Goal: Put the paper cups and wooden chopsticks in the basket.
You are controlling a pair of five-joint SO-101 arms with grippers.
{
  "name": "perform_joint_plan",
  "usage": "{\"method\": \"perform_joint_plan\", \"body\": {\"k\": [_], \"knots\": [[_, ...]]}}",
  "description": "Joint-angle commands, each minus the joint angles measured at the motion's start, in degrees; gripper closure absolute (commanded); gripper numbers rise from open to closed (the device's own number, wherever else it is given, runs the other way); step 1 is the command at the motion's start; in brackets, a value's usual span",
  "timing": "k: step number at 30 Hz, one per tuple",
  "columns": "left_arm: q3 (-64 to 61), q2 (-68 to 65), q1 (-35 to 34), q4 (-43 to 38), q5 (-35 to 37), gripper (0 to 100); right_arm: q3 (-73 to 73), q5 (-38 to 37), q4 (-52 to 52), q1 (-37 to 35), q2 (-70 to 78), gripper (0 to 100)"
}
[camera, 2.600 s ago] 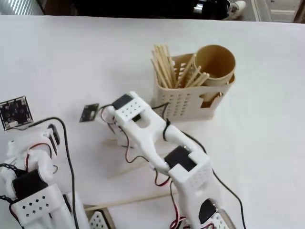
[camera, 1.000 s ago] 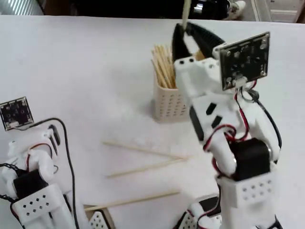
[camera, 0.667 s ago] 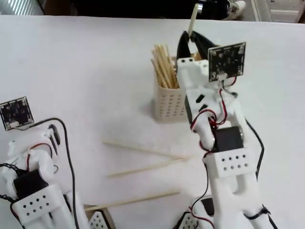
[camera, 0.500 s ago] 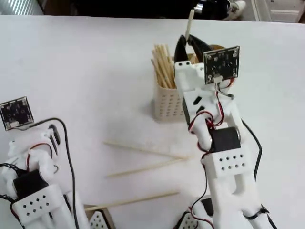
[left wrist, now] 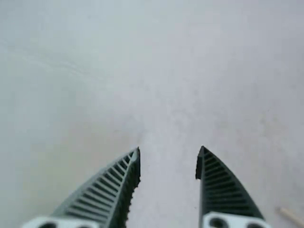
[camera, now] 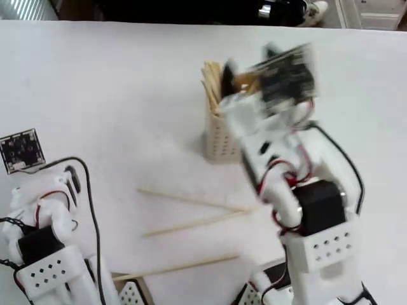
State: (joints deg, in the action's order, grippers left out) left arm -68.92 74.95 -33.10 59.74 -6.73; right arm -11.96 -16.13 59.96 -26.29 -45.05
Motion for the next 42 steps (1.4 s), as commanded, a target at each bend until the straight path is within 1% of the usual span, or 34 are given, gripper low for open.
{"method": "perform_joint_plan", "body": {"k": [1, 5, 9, 11, 20, 26, 39, 40, 42], "knots": [[0.44, 1.1, -0.22, -1.32, 0.88, 80, -0.62, -3.78, 8.57, -5.76, 0.57, 78.6], [0.44, 1.1, -0.22, -1.32, 0.88, 80, -6.51, -7.38, 14.37, -8.57, 6.29, 78.6], [0.44, 1.1, -0.22, -1.32, 0.88, 80, -13.63, -17.41, 18.15, -13.14, 14.64, 78.3], [0.44, 1.1, -0.22, -1.32, 0.88, 80, -16.62, -19.69, 17.54, -15.08, 19.21, 78.3], [0.44, 1.1, -0.22, -1.32, 0.88, 80, -17.41, -20.31, 6.99, -15.87, 39.43, 78.3], [0.44, 1.1, -0.22, -1.32, 0.88, 80, -17.32, -20.31, 2.33, -15.87, 47.52, 78.5], [0.44, 1.1, -0.22, -1.32, 0.7, 80, -10.29, -20.31, 2.15, -15.87, 60.35, 78.8], [0.44, 1.1, -0.22, -1.32, 0.7, 80, -10.29, -20.31, 2.24, -15.96, 61.41, 79.9], [0.44, 1.1, -0.22, -1.32, 0.7, 80, -9.41, -20.31, 3.47, -16.57, 62.46, 86.6]]}}
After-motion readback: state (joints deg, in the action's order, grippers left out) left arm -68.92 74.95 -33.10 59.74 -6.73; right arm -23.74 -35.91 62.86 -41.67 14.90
